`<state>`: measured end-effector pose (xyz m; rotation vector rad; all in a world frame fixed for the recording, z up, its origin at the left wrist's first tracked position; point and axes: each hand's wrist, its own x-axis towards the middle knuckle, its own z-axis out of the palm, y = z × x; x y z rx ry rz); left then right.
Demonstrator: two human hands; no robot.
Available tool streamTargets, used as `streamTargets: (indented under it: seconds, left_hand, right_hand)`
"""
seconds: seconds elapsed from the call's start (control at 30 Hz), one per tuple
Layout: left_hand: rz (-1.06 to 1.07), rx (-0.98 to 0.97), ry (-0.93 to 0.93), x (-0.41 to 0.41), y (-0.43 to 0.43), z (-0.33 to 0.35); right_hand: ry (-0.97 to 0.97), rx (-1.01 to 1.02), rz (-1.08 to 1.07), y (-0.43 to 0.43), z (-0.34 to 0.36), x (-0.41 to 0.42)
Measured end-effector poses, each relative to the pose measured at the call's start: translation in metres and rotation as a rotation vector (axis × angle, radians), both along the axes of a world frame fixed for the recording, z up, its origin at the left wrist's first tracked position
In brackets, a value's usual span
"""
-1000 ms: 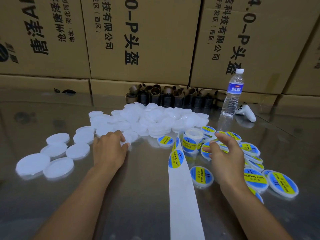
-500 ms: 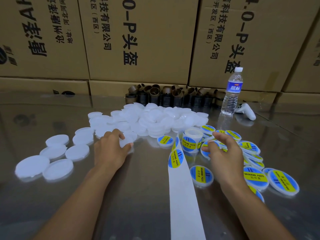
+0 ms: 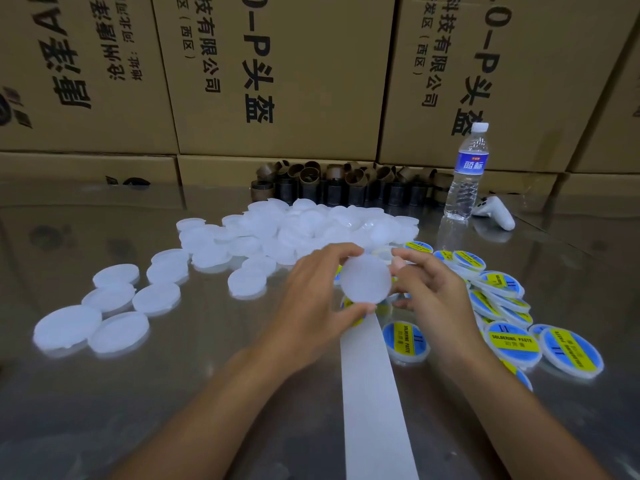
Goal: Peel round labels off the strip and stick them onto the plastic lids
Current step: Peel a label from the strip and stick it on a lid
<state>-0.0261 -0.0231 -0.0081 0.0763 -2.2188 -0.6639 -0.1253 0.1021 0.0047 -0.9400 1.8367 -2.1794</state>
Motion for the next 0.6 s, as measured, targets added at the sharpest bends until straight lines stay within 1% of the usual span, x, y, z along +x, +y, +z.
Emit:
streamTargets:
  seconds: [0.13,0.23,0.33,0.43,0.53,0.6]
  left_hand:
    - [-0.113,-0.053,-0.053,-0.0016,0.0059,-0.0002]
    - [-0.150,0.036,-0.050,-0.0020,0.0044,-0.0011]
    - [-0.141,0.209,-0.006,-0.0029,0.0017,-0.0001]
    - [-0.120,0.433,0.018,-0.0032,-0.0007,0.0027]
    - [-0.192,0.677,-0.013,-0.0019,-0.0014,0.0055]
    - [-0.250,0.786,-0.023,-0.0013,-0.0008,0.0064]
  right_hand:
    - [-0.026,0.016,0.098,0.0021,-0.0002,0.0000]
    - [-0.068,0.006,0.120,0.0017,-0.0008,-0.0017]
    - [-0.124,-0.025,0.141,0.0016,-0.0007,-0.0037]
    - [-0.186,-0.045,0.162,0.0020,0.0001,-0.0049]
    - [-0.203,-0.030,0.183,0.0019,0.0003,-0.0035]
    - [-0.188,-0.006,0.194,0.0013,0.0001,-0.0021]
